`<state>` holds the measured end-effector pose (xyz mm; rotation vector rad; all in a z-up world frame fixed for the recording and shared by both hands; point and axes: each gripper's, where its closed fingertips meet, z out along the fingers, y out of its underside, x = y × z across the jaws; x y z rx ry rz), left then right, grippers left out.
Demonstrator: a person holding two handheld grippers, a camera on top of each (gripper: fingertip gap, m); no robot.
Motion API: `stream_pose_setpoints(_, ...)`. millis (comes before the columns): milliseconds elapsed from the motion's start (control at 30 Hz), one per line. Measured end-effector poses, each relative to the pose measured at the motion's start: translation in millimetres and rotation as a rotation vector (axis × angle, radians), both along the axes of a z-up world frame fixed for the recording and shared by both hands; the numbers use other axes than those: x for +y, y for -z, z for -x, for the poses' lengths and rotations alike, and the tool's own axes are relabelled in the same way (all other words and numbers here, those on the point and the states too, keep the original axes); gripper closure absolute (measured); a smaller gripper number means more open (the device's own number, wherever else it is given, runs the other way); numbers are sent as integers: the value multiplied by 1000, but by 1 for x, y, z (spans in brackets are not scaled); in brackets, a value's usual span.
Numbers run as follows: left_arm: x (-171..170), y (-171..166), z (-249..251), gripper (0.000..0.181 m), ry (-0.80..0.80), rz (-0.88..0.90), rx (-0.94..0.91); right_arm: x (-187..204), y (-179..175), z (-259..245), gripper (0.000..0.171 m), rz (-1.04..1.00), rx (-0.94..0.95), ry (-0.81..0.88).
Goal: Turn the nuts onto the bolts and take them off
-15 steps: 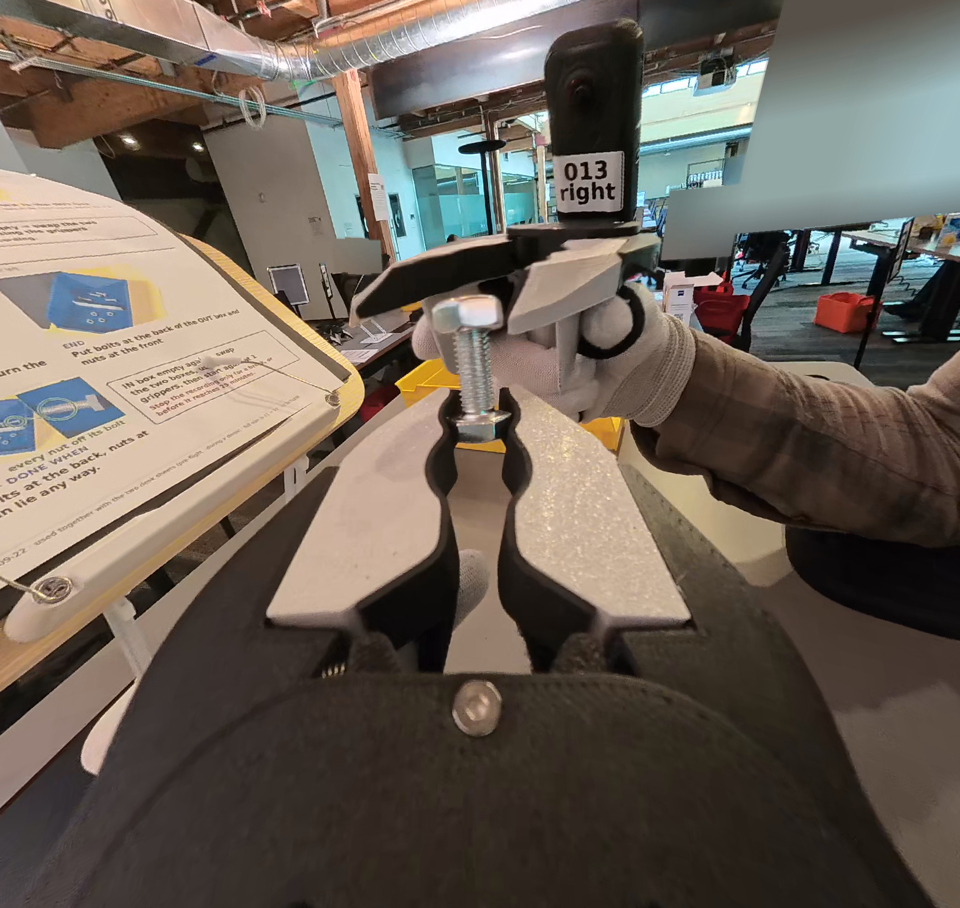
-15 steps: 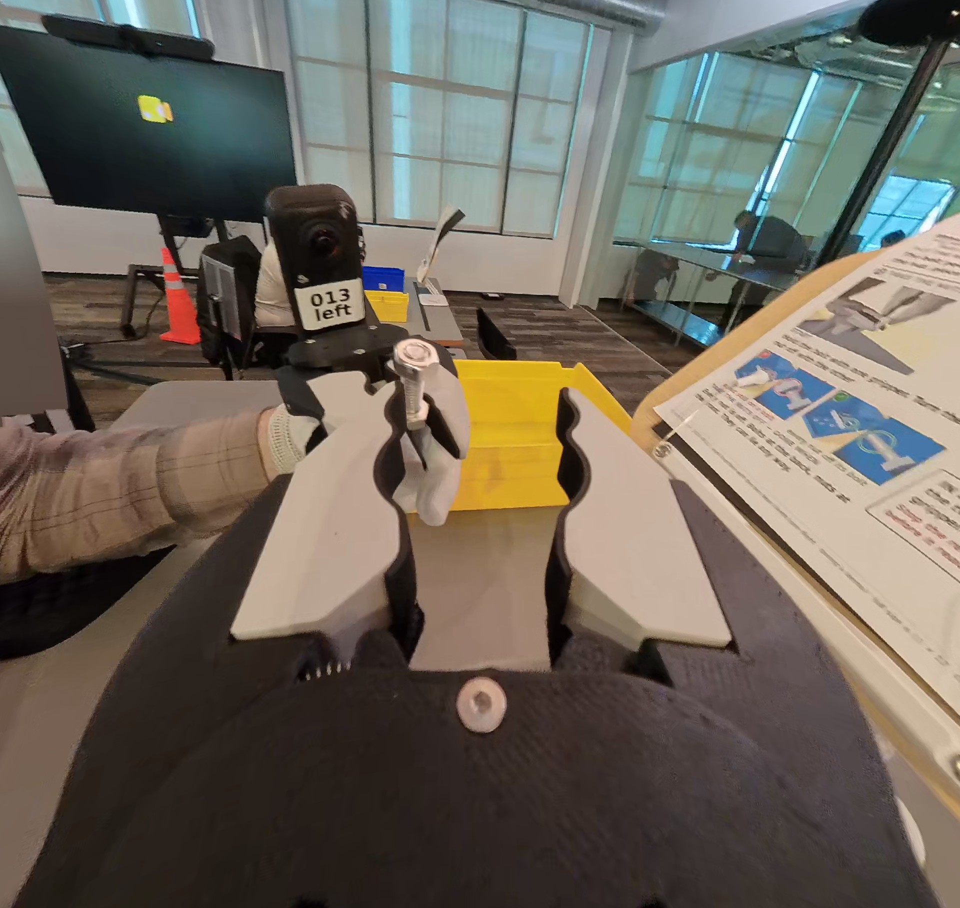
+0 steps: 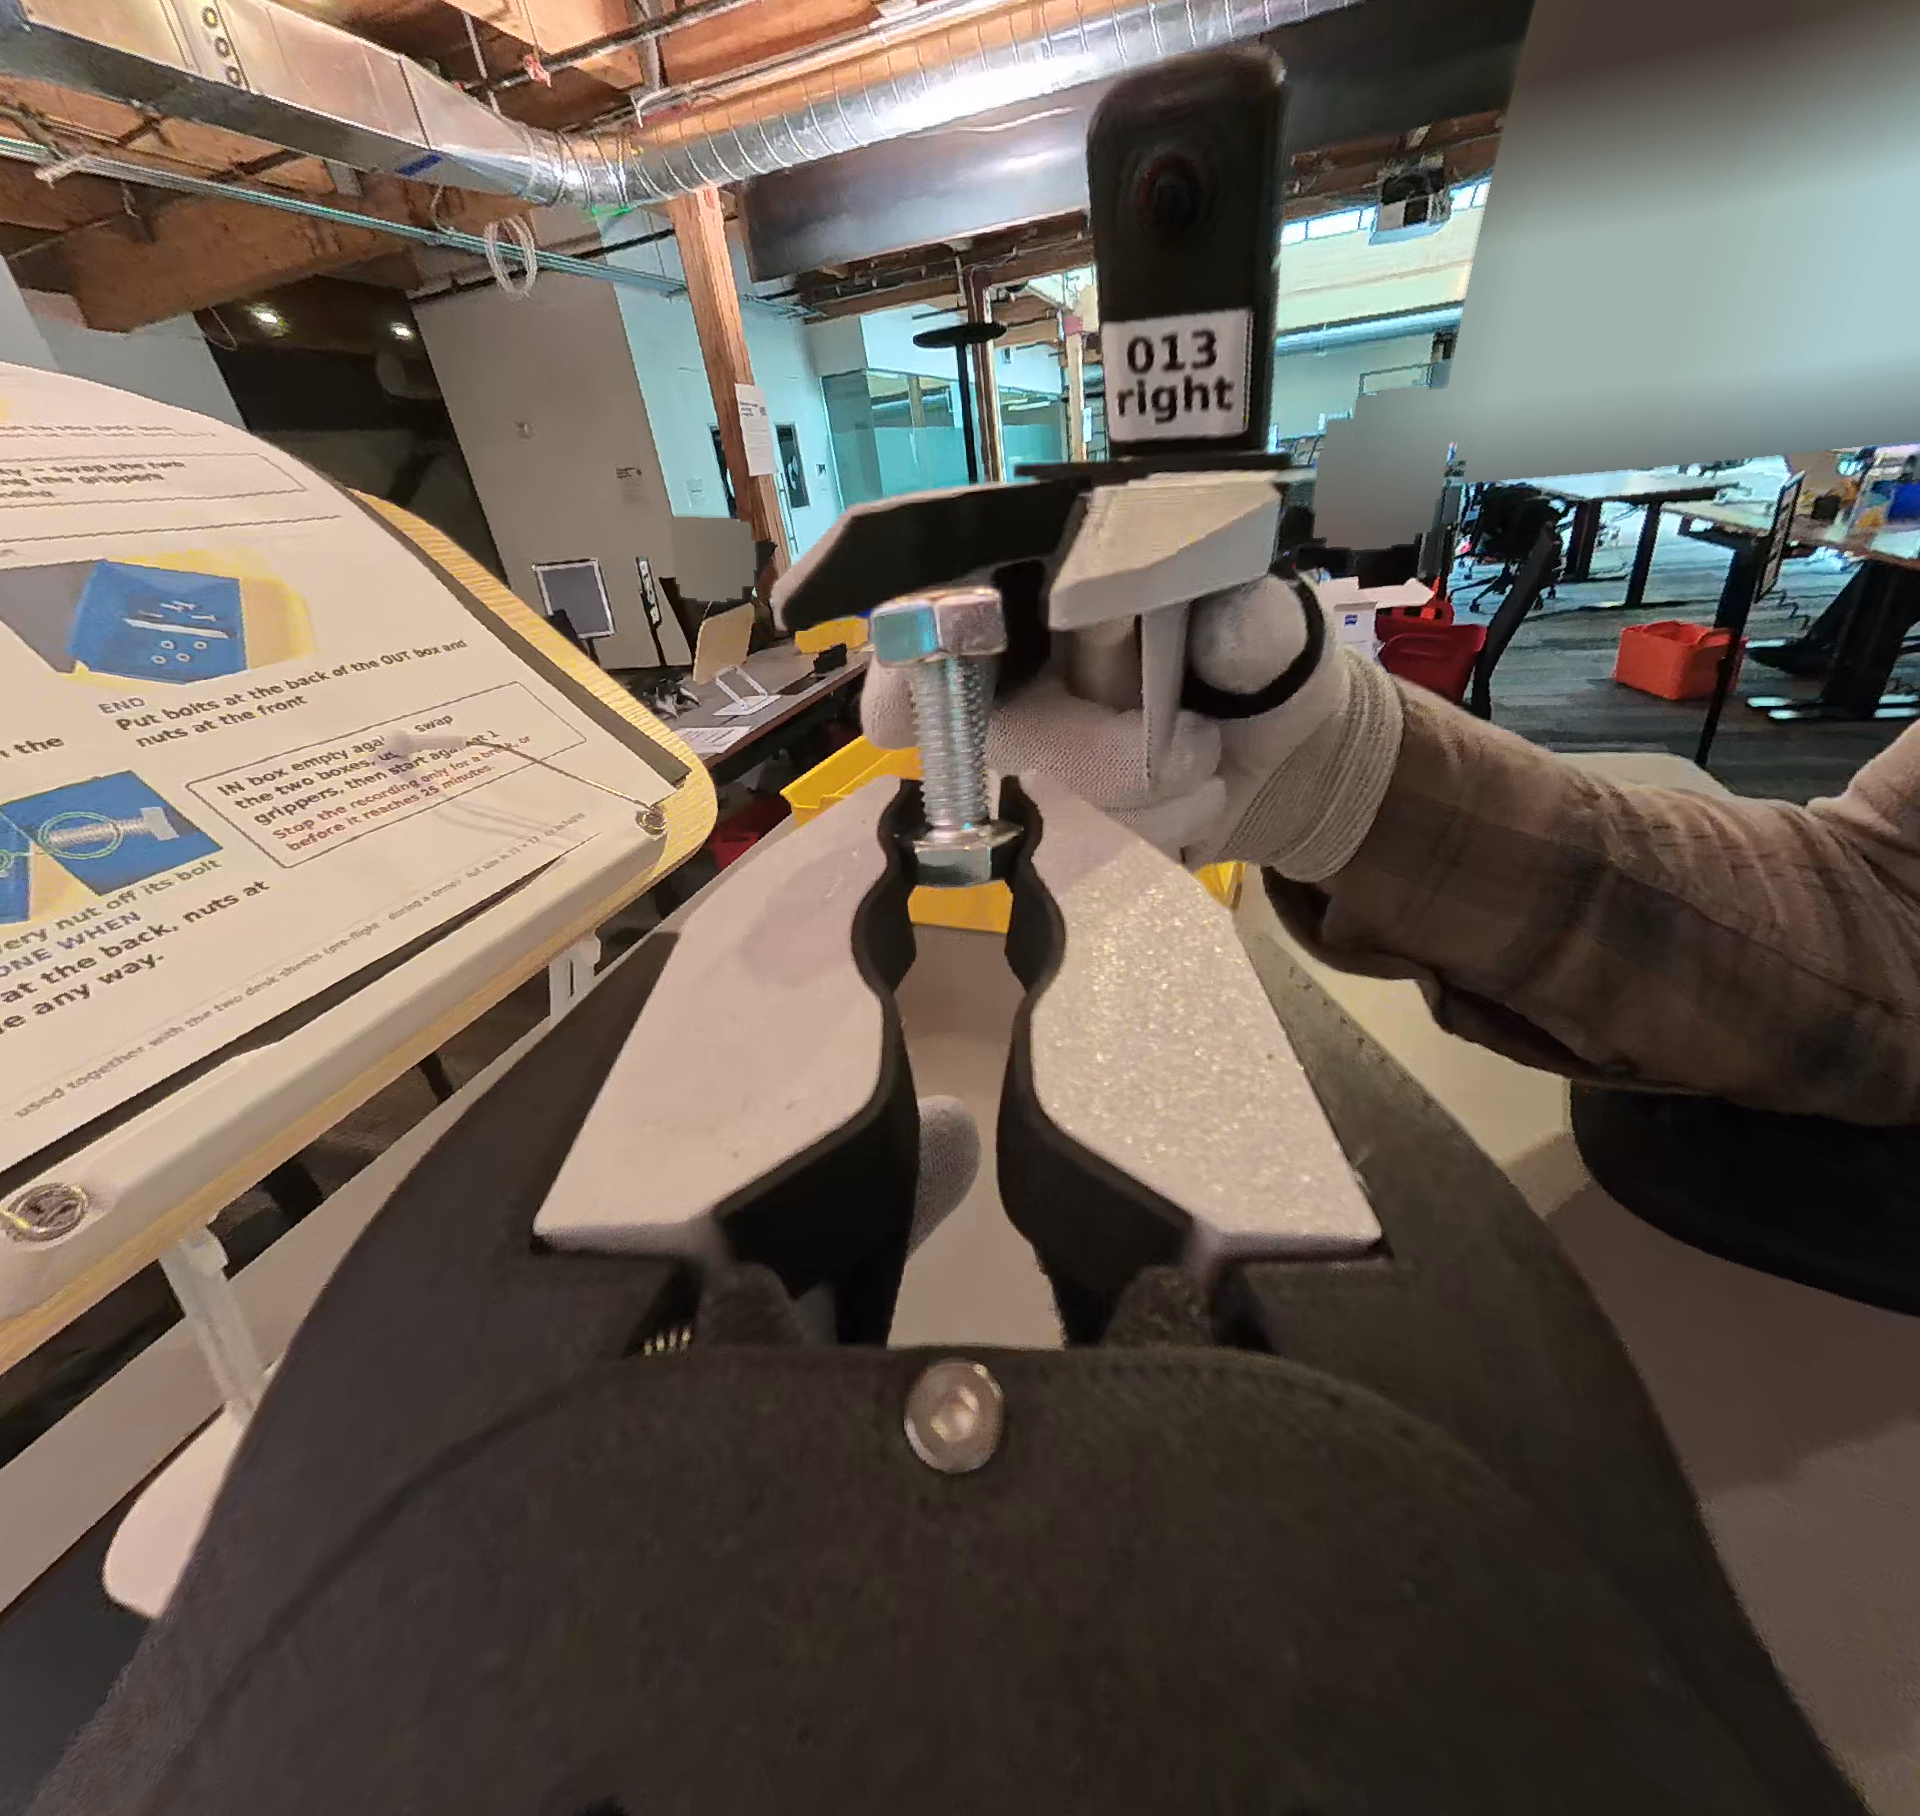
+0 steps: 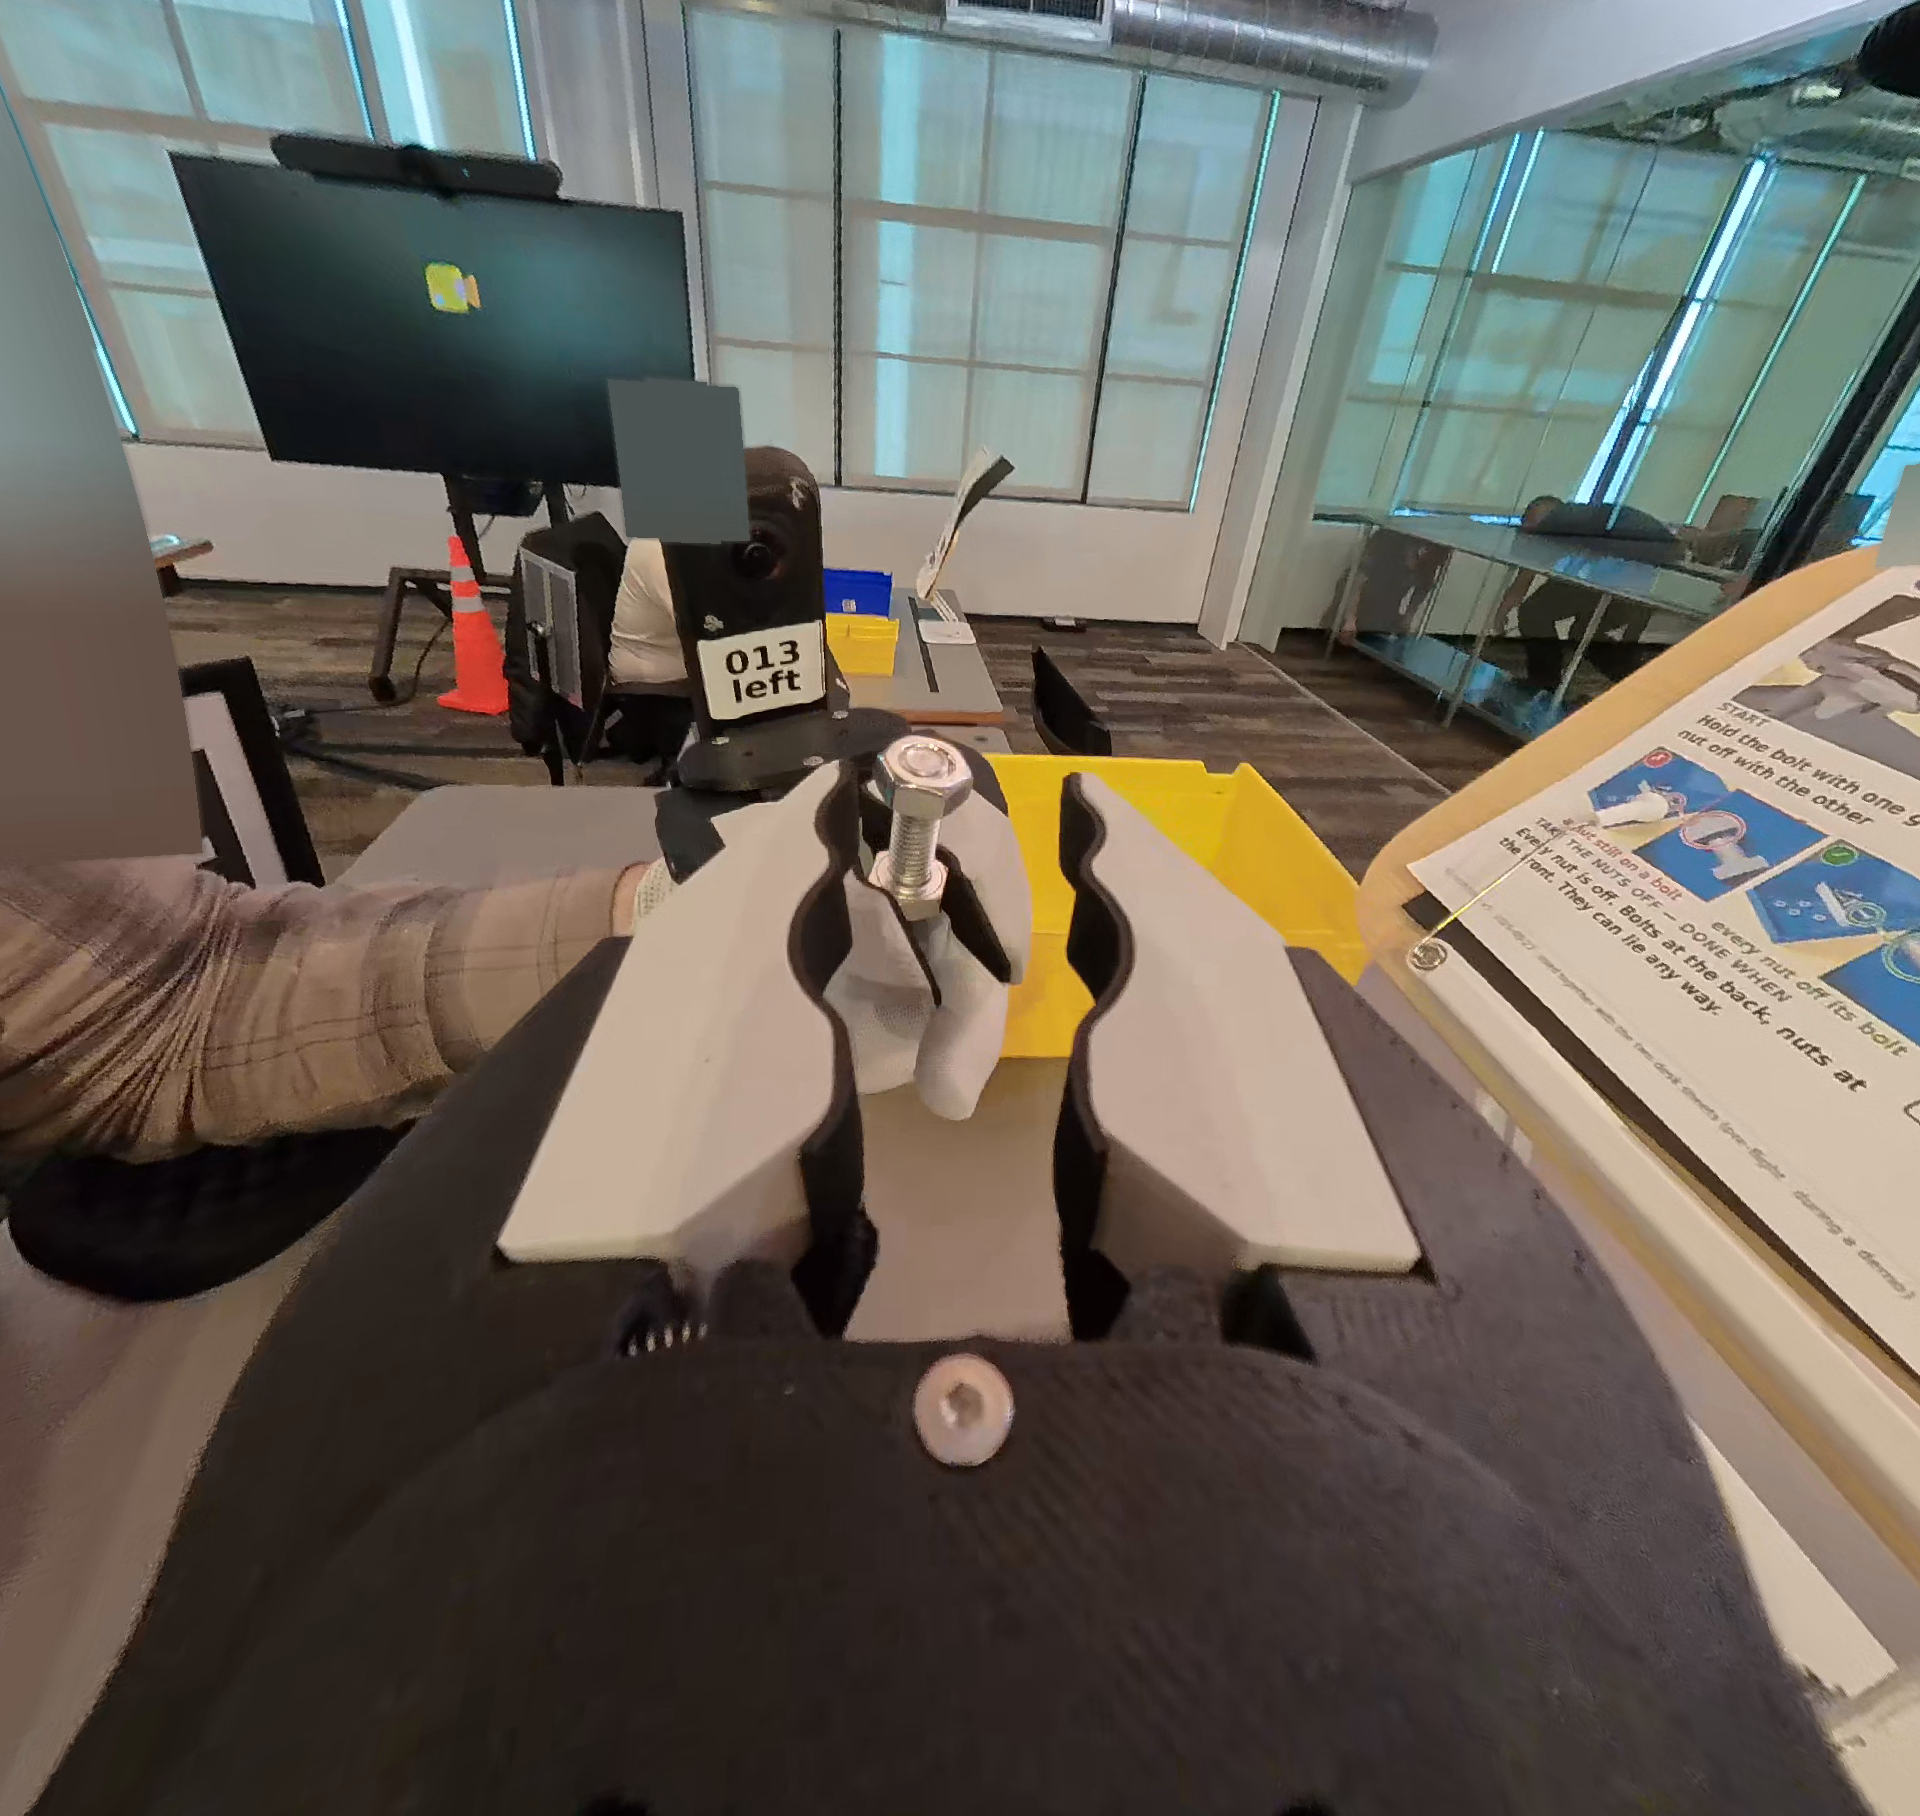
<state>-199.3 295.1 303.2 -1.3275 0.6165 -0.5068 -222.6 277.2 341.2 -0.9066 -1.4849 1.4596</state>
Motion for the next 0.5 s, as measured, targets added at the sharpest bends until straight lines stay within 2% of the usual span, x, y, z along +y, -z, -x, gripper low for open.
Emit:
stream_pose_setpoints(233, 3, 6, -5, 167, -2, 33, 39, -10, 9, 6, 154, -56, -42, -1)
stream_pose_setpoints(500, 3, 15, -7, 167, -19, 71, 127, -13, 15, 5, 155, -158, -91, 28)
